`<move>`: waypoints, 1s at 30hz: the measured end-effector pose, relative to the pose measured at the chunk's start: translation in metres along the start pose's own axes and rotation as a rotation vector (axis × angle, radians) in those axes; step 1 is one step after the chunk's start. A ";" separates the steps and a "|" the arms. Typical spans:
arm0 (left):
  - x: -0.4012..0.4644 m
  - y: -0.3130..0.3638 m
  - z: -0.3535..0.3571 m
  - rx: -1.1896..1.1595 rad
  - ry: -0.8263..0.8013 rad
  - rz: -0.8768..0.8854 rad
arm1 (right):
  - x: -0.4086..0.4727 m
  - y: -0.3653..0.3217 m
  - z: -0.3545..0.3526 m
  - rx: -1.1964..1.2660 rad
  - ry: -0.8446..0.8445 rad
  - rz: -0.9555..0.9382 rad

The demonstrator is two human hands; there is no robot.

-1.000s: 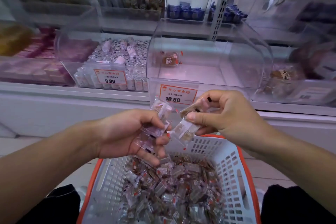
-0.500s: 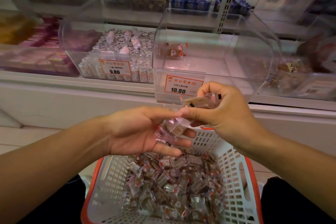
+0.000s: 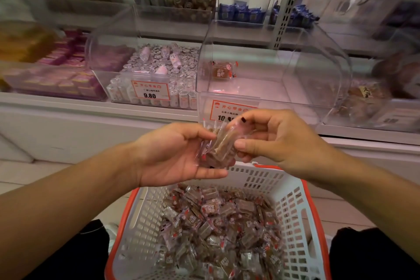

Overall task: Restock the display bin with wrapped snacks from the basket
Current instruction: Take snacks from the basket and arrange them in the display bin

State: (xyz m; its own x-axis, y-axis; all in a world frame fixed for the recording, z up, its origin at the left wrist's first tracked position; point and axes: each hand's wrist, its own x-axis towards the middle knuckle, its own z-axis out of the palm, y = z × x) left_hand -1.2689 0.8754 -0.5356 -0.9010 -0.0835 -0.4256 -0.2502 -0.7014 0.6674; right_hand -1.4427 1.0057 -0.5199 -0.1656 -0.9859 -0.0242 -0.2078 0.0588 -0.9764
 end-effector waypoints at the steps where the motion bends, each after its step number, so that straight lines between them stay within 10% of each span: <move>1: 0.001 0.000 0.001 -0.004 0.002 0.001 | 0.001 0.000 0.002 -0.085 0.049 -0.037; 17: -0.007 0.010 0.019 0.646 0.053 0.136 | 0.005 -0.014 0.002 -0.466 -0.134 -0.165; 23: -0.017 0.047 0.026 0.506 0.081 0.269 | 0.027 -0.052 -0.014 -0.591 -0.090 -0.262; 30: -0.001 0.078 -0.019 1.042 0.913 0.702 | 0.141 -0.039 -0.077 -0.661 0.260 0.070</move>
State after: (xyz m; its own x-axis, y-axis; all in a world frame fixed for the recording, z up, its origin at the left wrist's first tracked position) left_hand -1.2811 0.8078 -0.4947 -0.5214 -0.8325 0.1874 -0.3617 0.4145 0.8351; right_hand -1.5326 0.8764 -0.4690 -0.4069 -0.9121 0.0505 -0.7160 0.2841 -0.6377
